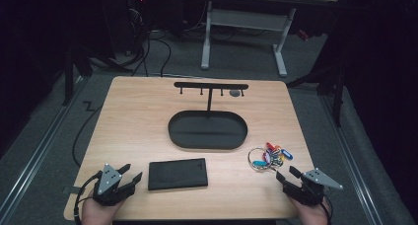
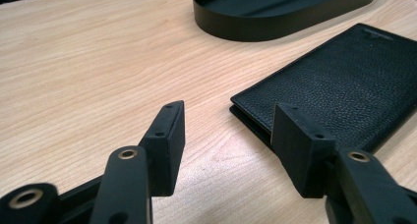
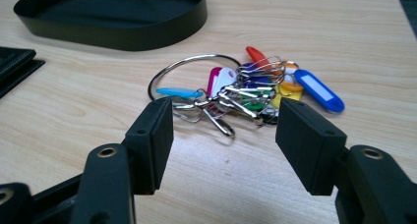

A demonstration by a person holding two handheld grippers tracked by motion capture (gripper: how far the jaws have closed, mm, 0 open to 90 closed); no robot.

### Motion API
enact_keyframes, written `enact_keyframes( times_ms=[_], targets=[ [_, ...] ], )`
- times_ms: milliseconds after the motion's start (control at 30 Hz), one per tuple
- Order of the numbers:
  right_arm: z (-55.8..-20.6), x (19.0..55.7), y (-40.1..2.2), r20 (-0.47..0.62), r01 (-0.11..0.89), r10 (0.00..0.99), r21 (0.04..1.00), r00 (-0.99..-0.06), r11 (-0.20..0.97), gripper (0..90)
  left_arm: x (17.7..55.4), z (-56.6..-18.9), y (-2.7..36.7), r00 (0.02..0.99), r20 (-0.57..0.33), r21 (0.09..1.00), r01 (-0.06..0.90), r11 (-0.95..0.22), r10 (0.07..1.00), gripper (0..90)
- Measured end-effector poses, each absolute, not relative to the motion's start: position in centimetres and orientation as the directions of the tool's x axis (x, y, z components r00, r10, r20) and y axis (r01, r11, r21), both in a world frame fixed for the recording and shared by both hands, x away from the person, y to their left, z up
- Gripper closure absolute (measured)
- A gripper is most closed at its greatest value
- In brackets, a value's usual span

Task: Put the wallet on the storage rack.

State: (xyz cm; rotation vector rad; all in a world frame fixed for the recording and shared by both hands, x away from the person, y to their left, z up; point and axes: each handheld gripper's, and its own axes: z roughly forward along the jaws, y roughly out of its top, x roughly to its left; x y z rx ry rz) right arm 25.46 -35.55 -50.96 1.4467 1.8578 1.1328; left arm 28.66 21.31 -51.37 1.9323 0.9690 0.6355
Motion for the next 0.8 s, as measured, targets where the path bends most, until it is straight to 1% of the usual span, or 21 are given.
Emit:
enact_keyframes(
  times_ms=[67,100,133,167,400,433,500,633,667,700,733,767,800],
  targets=[
    [-51.0,25.5,-35.5,0.089,0.517,0.951,0.852,-0.297,0.082,39.6,28.7,-51.4,21.2,0.571,0.070,0.860,0.381,-0.340,0.818,47.1],
    [-51.1,25.5,-35.5,0.085,0.517,0.950,0.851,-0.301,0.088,39.8,28.7,-51.5,21.1,0.578,0.079,0.856,0.378,-0.352,0.813,49.2],
    [-51.1,25.5,-35.5,0.075,0.514,0.949,0.852,-0.307,0.099,40.0,28.7,-51.5,20.9,0.582,0.083,0.853,0.377,-0.360,0.809,53.5],
    [-51.1,25.5,-35.5,0.075,0.514,0.949,0.852,-0.307,0.099,40.0,28.8,-51.6,20.9,0.585,0.085,0.850,0.380,-0.365,0.807,53.5],
    [-51.1,25.7,-35.8,0.091,0.516,0.946,0.852,-0.311,0.087,40.5,28.9,-51.9,21.1,0.584,0.058,0.838,0.413,-0.358,0.810,64.0],
    [-51.1,25.7,-35.8,0.091,0.516,0.946,0.852,-0.311,0.087,40.5,28.9,-51.9,21.1,0.583,0.059,0.838,0.412,-0.357,0.810,64.0],
    [-51.2,25.8,-35.8,0.085,0.512,0.945,0.853,-0.316,0.095,43.8,28.8,-52.0,21.3,0.583,0.058,0.836,0.415,-0.359,0.810,67.8],
    [-51.2,25.9,-35.6,0.070,0.506,0.944,0.855,-0.323,0.110,45.1,29.0,-52.2,21.1,0.590,0.044,0.822,0.437,-0.365,0.806,75.0],
    [-51.1,25.9,-35.5,0.071,0.506,0.943,0.855,-0.326,0.111,45.2,29.0,-52.2,21.1,0.595,0.038,0.818,0.443,-0.366,0.803,75.0],
    [-51.1,25.9,-35.5,0.071,0.506,0.943,0.855,-0.326,0.111,45.2,29.1,-52.3,21.0,0.602,0.035,0.815,0.446,-0.371,0.798,77.5],
    [-51.1,25.9,-35.5,0.074,0.508,0.942,0.855,-0.327,0.109,45.2,29.1,-52.4,20.7,0.613,0.037,0.807,0.448,-0.386,0.789,83.4],
    [-51.1,25.9,-35.5,0.074,0.508,0.942,0.855,-0.327,0.109,45.2,29.1,-52.4,20.7,0.613,0.037,0.807,0.448,-0.386,0.789,86.0],
    [-51.1,25.9,-35.5,0.077,0.507,0.942,0.855,-0.327,0.106,45.2,29.1,-52.4,20.5,0.619,0.037,0.802,0.450,-0.393,0.784,86.0]
  ],
)
